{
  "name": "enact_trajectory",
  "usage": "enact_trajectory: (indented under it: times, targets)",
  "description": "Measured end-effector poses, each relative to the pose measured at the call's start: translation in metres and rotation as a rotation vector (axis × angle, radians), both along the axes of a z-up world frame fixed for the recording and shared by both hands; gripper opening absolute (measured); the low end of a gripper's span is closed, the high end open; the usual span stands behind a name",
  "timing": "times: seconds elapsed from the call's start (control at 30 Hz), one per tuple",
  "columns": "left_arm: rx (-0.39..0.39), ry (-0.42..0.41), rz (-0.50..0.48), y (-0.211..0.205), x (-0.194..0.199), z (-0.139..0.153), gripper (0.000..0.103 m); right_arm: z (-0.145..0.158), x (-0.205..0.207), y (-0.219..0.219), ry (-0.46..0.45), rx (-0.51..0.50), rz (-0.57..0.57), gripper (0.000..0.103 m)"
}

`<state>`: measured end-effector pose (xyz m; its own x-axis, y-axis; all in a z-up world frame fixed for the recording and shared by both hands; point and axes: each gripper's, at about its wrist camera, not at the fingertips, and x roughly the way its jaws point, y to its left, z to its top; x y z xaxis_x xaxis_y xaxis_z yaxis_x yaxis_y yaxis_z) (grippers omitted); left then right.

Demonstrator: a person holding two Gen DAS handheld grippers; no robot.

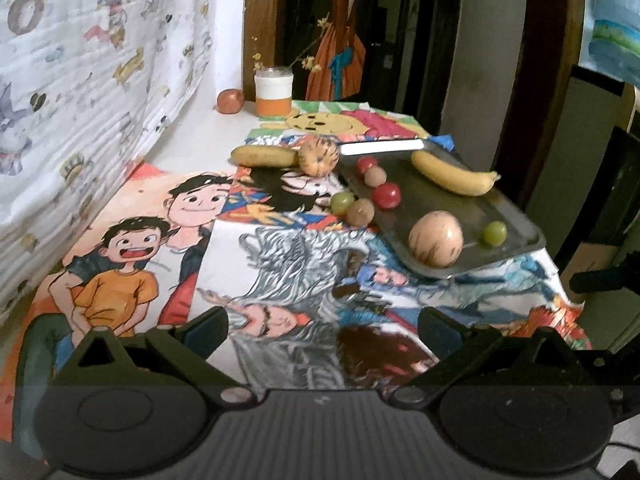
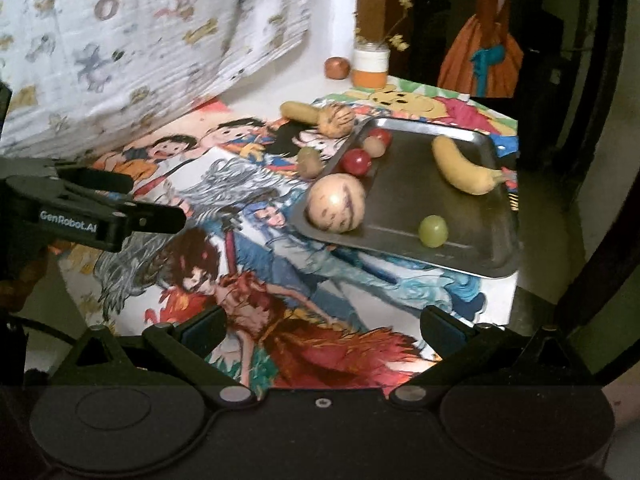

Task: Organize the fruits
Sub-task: 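Raise both grippers away from the tray, then move both grippers toward the remaining fruit beside the tray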

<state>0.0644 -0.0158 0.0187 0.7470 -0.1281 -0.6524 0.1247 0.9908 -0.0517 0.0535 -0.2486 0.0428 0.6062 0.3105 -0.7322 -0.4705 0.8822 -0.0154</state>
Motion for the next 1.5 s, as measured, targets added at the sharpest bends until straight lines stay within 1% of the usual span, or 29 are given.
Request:
enact_trajectory:
  times: [0.2, 0.33, 0.43, 0.53, 0.63, 0.77, 1.03, 1.23, 1.4, 1.5]
  targets:
    - [0.024, 0.02, 0.021, 0.013, 0.001, -0.003, 0.103, 0.001, 0.002, 0.008, 0.014, -0.017, 0.029, 0.102]
    - [0.025, 0.015, 0.027, 0.021, 0.005, -0.001, 0.103, 0.013, 0.012, 0.011, 0.0, -0.017, 0.062, 0.102]
    - [0.026, 0.002, 0.022, 0.026, 0.01, 0.003, 0.103, 0.028, 0.02, 0.014, -0.042, -0.028, 0.095, 0.102]
    - [0.021, -0.008, 0.029, 0.031, 0.017, 0.006, 0.103, 0.042, 0.029, 0.019, -0.113, -0.088, 0.133, 0.102]
    - [0.021, -0.014, 0.041, 0.039, 0.027, 0.009, 0.103, 0.05, 0.036, 0.025, -0.173, -0.145, 0.179, 0.102]
    - [0.022, -0.017, 0.061, 0.05, 0.041, 0.01, 0.103, 0.055, 0.047, 0.032, -0.203, -0.162, 0.224, 0.102]
    - [0.019, -0.025, 0.094, 0.067, 0.068, 0.011, 0.103, 0.056, 0.08, 0.044, -0.194, -0.134, 0.234, 0.102]
    - [-0.004, -0.027, 0.109, 0.078, 0.096, 0.011, 0.103, 0.056, 0.104, 0.051, -0.192, -0.132, 0.252, 0.102]
    - [-0.019, -0.046, 0.082, 0.083, 0.12, 0.012, 0.103, 0.048, 0.119, 0.057, -0.172, -0.121, 0.274, 0.102]
    - [-0.008, -0.048, 0.065, 0.081, 0.132, 0.011, 0.103, 0.039, 0.126, 0.059, -0.151, -0.113, 0.288, 0.102]
